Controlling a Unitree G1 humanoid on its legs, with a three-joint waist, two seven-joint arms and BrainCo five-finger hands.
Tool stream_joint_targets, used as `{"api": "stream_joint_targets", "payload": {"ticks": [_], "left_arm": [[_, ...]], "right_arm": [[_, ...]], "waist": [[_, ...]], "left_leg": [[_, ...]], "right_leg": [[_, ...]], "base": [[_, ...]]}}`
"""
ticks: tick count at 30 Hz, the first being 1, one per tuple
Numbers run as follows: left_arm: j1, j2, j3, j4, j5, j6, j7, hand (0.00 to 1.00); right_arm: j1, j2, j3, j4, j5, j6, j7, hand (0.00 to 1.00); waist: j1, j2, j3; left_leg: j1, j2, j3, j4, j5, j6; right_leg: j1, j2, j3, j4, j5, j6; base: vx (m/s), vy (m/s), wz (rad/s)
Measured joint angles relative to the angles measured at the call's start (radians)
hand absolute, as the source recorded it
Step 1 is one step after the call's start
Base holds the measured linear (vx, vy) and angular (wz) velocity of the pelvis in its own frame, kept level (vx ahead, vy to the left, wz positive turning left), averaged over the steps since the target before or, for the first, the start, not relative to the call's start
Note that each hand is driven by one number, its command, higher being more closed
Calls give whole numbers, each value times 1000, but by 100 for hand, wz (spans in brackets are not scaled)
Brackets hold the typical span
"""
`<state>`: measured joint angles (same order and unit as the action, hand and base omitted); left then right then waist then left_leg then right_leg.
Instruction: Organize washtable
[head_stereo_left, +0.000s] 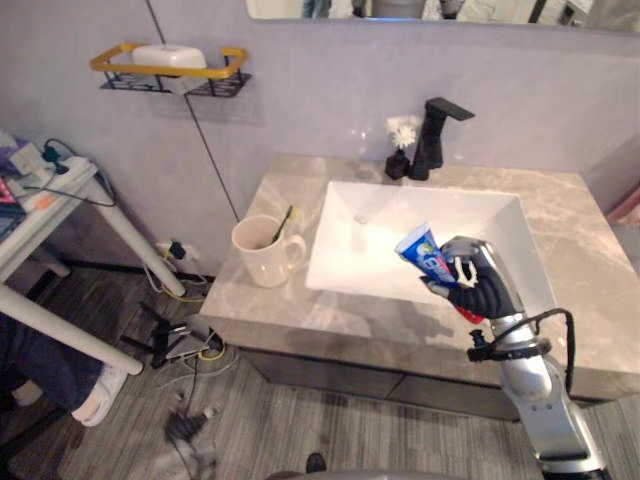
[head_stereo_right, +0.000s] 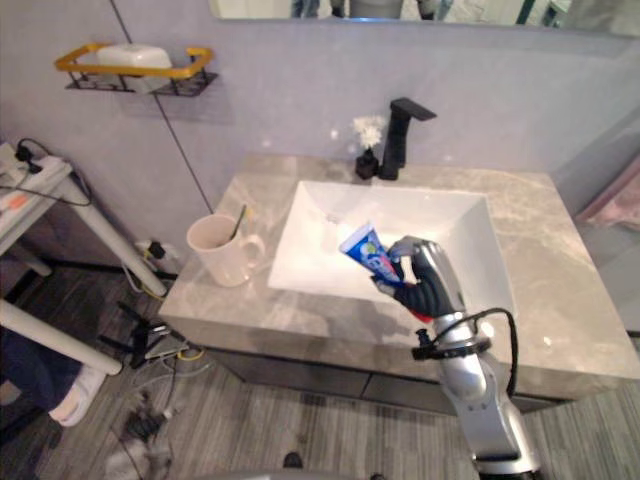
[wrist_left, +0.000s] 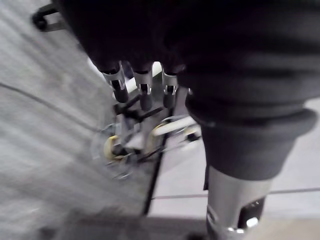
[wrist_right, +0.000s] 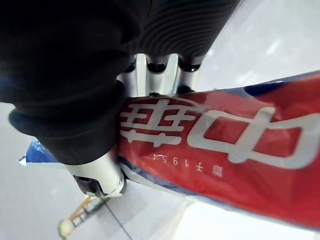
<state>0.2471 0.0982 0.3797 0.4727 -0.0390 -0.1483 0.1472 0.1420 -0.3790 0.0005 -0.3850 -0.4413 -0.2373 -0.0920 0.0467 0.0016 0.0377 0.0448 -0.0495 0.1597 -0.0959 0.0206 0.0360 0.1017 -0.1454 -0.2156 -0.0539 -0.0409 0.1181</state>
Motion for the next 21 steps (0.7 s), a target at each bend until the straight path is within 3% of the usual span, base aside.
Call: {"api": "stream_joint_targets", "payload": {"ticks": [5,10,14,15,21], "left_arm": [[18,-28,64,-440,-51,-52,54,0],[16,-57,39,-680,-67,-69,78,0],[13,-57,-100,-913,-76,-102,72,0],[8,-56,-176,-973,-106,-119,51,0],[-43,-53,-419,-1034,-216,-130,-33,0]], "right_arm": [[1,24,-1,-62,25,-1,7,100],[-20,57,13,-63,40,1,11,100],[-32,69,55,-63,42,3,19,100],[-33,75,77,-63,42,8,33,100],[-73,99,155,-63,42,22,37,100]], "waist": [[27,-1,-18],[29,-2,-38],[30,-2,-42],[30,3,-46],[24,22,-58]], "left_leg": [[3,-5,-13,0,0,0],[14,-6,-21,0,0,0],[24,-6,-23,0,0,0],[25,-6,-24,0,0,0],[32,-6,-23,0,2,-1]], "right_leg": [[1,-7,-13,18,-14,3],[17,-8,-27,19,-16,3],[21,-12,-27,32,-23,0],[21,-12,-27,35,-24,0],[27,-10,-27,37,-24,0]], "base": [[0,-13,8],[-6,-16,6],[-46,-16,1],[-41,-10,1],[-7,-2,0]]}}
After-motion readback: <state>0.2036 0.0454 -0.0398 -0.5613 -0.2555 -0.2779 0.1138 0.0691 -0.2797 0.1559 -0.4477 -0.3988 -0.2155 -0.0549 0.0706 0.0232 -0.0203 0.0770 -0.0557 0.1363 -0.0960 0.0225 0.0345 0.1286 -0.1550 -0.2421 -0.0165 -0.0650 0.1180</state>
